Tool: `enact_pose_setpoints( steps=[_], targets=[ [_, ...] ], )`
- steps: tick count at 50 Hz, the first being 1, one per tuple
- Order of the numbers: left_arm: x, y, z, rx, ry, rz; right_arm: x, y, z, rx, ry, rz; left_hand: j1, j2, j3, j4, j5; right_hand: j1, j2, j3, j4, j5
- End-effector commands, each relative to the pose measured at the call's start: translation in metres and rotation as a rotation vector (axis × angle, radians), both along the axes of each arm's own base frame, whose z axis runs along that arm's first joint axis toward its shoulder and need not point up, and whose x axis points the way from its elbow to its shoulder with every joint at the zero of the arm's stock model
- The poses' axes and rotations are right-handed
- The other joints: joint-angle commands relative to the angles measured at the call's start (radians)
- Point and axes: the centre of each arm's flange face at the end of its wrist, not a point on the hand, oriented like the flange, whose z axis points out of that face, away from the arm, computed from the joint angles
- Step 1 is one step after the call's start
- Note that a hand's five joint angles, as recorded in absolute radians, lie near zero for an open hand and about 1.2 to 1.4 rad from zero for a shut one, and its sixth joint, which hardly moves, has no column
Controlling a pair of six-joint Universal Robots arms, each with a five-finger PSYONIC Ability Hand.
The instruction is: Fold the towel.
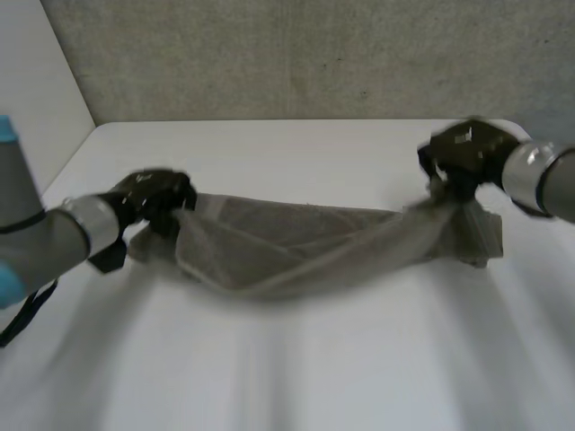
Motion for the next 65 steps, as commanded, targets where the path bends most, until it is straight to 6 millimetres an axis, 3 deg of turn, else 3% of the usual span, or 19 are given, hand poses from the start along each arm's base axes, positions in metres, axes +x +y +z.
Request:
enact_pose_setpoints(
  steps=[1,3,4,6,7,9,13,18,20,23,25,28,31,33,34,36,43,52,65],
  targets=[
    [-0.028,-0.047,0.071,-0.303,0.062,-0.004,0.020,-0.045,0.075,-0.436,-0.236,0.004,-0.012,-0.096,-0.143,-0.117,-0.249,0.088,0.107,0.062,0.065,0.079],
    [-0.033,-0.057,0.139,-0.525,0.146,0.074,0.019,-0.054,0.124,-0.648,-0.455,0.028,-0.012,-0.096,-0.143,-0.117,-0.249,0.088,0.107,0.062,0.065,0.079],
    [-0.033,-0.057,0.140,-0.526,0.146,0.074,0.019,-0.054,0.125,-0.649,-0.456,0.028,-0.012,-0.096,-0.143,-0.117,-0.249,0.088,0.107,0.062,0.065,0.079],
    [-0.032,-0.053,0.203,-0.745,0.280,0.162,0.008,-0.038,0.182,-0.826,-0.671,0.085,-0.012,-0.096,-0.143,-0.117,-0.249,0.088,0.107,0.062,0.065,0.079],
    [-0.032,-0.052,0.204,-0.746,0.281,0.162,0.008,-0.038,0.183,-0.827,-0.672,0.085,-0.012,-0.096,-0.143,-0.117,-0.249,0.088,0.107,0.062,0.065,0.079],
    [-0.023,-0.043,0.244,-0.881,0.402,0.214,-0.003,-0.027,0.206,-0.867,-0.798,0.140,-0.012,-0.096,-0.143,-0.117,-0.249,0.088,0.107,0.062,0.065,0.079],
    [-0.021,-0.042,0.254,-0.931,0.460,0.208,-0.012,-0.035,0.193,-0.802,-0.802,0.112,-0.012,-0.096,-0.143,-0.117,-0.249,0.088,0.107,0.062,0.065,0.079],
    [-0.019,-0.053,0.223,-0.849,0.418,0.221,-0.010,-0.040,0.162,-0.679,-0.724,0.085,-0.012,-0.096,-0.143,-0.117,-0.249,0.088,0.107,0.062,0.065,0.079],
    [-0.014,-0.062,0.182,-0.737,0.360,0.223,-0.002,-0.039,0.138,-0.605,-0.632,0.133,-0.012,-0.096,-0.143,-0.117,-0.249,0.088,0.107,0.062,0.065,0.079],
    [-0.010,-0.065,0.158,-0.673,0.325,0.214,0.002,-0.038,0.122,-0.558,-0.586,0.164,-0.012,-0.096,-0.143,-0.117,-0.249,0.088,0.107,0.062,0.065,0.079],
    [-0.006,-0.063,0.108,-0.537,0.268,0.173,0.007,-0.038,0.086,-0.454,-0.519,0.207,-0.012,-0.096,-0.143,-0.117,-0.249,0.088,0.107,0.062,0.065,0.079],
    [-0.007,-0.053,0.062,-0.409,0.231,0.117,0.010,-0.034,0.044,-0.335,-0.475,0.226,-0.012,-0.096,-0.143,-0.117,-0.249,0.088,0.107,0.062,0.065,0.079],
    [-0.005,-0.047,0.042,-0.354,0.213,0.100,0.011,-0.032,0.019,-0.272,-0.456,0.224,-0.012,-0.096,-0.143,-0.117,-0.249,0.088,0.107,0.062,0.065,0.079],
    [0.001,-0.037,0.000,-0.251,0.161,0.080,0.011,-0.024,-0.031,-0.156,-0.410,0.211,-0.012,-0.096,-0.143,-0.117,-0.249,0.088,0.107,0.062,0.065,0.079],
    [0.001,-0.037,-0.001,-0.251,0.161,0.080,0.011,-0.024,-0.031,-0.155,-0.410,0.211,-0.012,-0.096,-0.143,-0.117,-0.249,0.088,0.107,0.062,0.065,0.079],
    [0.005,-0.025,-0.027,-0.198,0.085,0.058,0.008,-0.013,-0.071,-0.078,-0.337,0.201,-0.012,-0.096,-0.143,-0.117,-0.249,0.088,0.107,0.062,0.065,0.079],
    [0.020,-0.001,-0.051,-0.156,-0.080,0.002,-0.007,0.004,-0.097,-0.032,-0.229,0.160,-0.012,-0.096,-0.143,-0.117,-0.249,0.088,0.107,0.062,0.065,0.079],
    [0.025,0.030,-0.054,-0.085,-0.191,-0.074,-0.049,0.013,-0.055,-0.006,-0.283,-0.035,-0.012,-0.096,-0.143,-0.117,-0.249,0.088,0.107,0.062,0.065,0.079],
    [0.028,0.017,-0.045,-0.098,-0.195,-0.061,-0.062,0.011,-0.075,0.104,-0.351,-0.171,-0.273,-0.356,-0.404,-0.378,-0.509,0.088,0.107,0.062,0.065,0.079]
  ],
)
